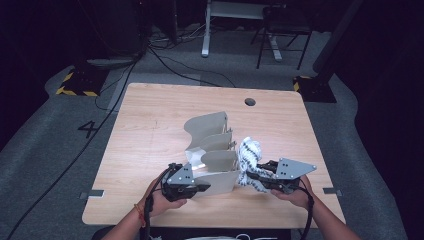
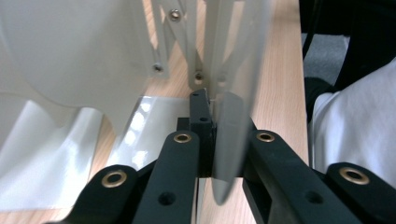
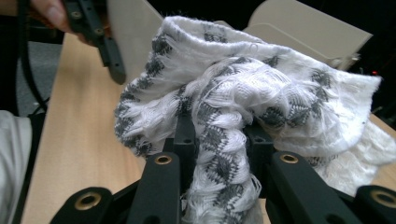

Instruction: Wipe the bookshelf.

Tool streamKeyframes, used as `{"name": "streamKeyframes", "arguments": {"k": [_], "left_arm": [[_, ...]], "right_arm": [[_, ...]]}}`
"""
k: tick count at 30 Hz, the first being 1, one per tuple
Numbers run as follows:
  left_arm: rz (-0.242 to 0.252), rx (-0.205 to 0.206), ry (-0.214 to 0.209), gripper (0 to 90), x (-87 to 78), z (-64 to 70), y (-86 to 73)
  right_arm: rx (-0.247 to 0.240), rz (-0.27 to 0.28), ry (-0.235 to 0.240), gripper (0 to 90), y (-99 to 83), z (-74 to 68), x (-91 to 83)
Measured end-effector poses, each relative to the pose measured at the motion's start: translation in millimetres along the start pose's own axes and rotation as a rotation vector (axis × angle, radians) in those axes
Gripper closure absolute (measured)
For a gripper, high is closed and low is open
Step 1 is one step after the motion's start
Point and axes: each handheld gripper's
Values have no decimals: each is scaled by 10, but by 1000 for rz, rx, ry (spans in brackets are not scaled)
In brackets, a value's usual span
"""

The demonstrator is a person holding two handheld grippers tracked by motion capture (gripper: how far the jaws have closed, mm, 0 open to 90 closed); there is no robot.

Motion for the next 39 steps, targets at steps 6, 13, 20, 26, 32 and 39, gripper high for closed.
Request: {"name": "streamKeyframes", "arguments": {"k": [6, 13, 20, 26, 32, 39], "left_arm": [[-45, -27, 37, 763, -71, -5, -178], [-172, -15, 102, 548, 16, -18, -309], [-67, -100, 104, 428, 23, -154, -427], [-82, -127, 171, 352, -30, -220, -504], [-82, -185, 176, 314, -12, -281, -593], [-84, -211, 157, 302, 6, -322, -640]], "right_arm": [[-30, -12, 40, 732, 21, -131, 111], [-24, -42, 51, 731, -61, -144, 225], [-15, -109, 70, 732, -227, -195, 414], [-49, -213, 84, 732, -376, -309, 610], [-60, -250, 85, 730, -428, -347, 698], [-59, -213, 65, 727, -361, -308, 629]]}}
Point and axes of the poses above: each handheld gripper's, and its own axes: x roughly forward along the jaws, y roughly out of its top, z roughly to its right, and after that the axes turned 11 degrees about -y, right-handed
